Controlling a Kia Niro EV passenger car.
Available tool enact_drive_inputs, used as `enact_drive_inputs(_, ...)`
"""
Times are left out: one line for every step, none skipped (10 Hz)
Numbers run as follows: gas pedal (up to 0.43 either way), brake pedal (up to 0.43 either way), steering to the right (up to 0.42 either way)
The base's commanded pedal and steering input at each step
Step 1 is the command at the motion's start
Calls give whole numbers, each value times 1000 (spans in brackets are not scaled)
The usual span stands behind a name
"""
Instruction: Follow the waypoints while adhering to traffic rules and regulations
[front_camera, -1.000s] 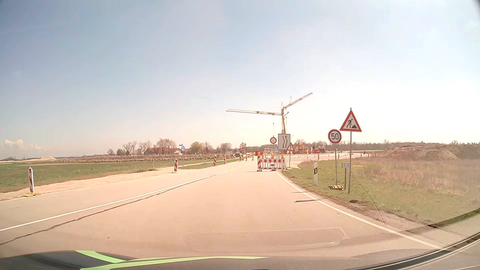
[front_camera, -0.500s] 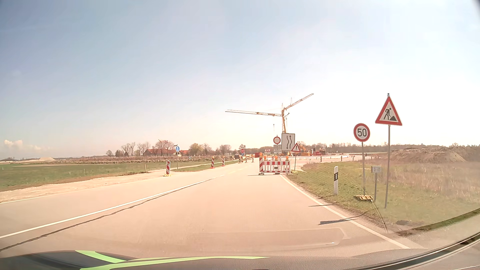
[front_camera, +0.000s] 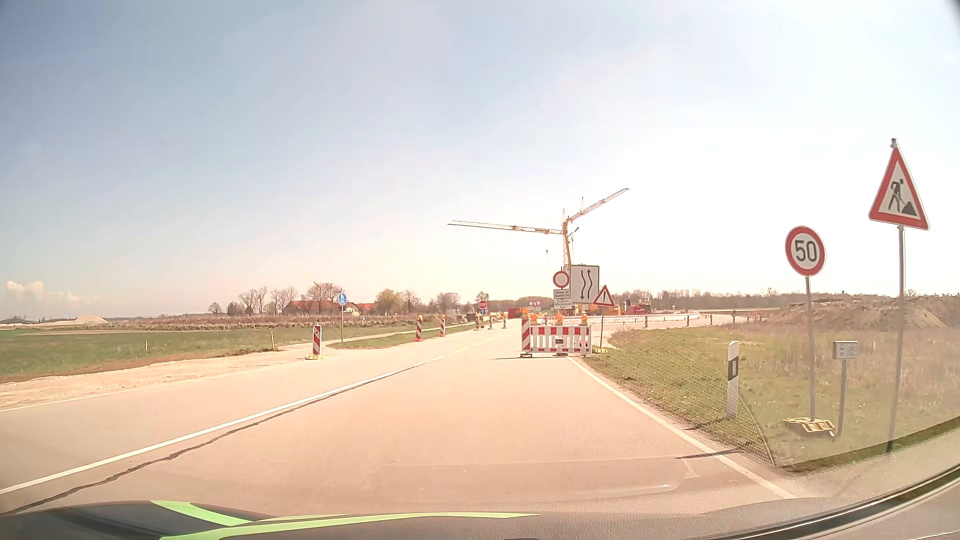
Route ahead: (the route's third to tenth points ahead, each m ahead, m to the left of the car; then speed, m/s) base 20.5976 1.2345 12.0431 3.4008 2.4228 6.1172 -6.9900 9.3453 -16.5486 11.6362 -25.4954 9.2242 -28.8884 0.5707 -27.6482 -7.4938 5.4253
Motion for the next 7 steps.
enact_drive_inputs(0, 0, 4)
enact_drive_inputs(0, 0, 2)
enact_drive_inputs(0, 0, 1)
enact_drive_inputs(0, 0, 1)
enact_drive_inputs(98, 0, 0)
enact_drive_inputs(130, 0, -3)
enact_drive_inputs(150, 0, -9)
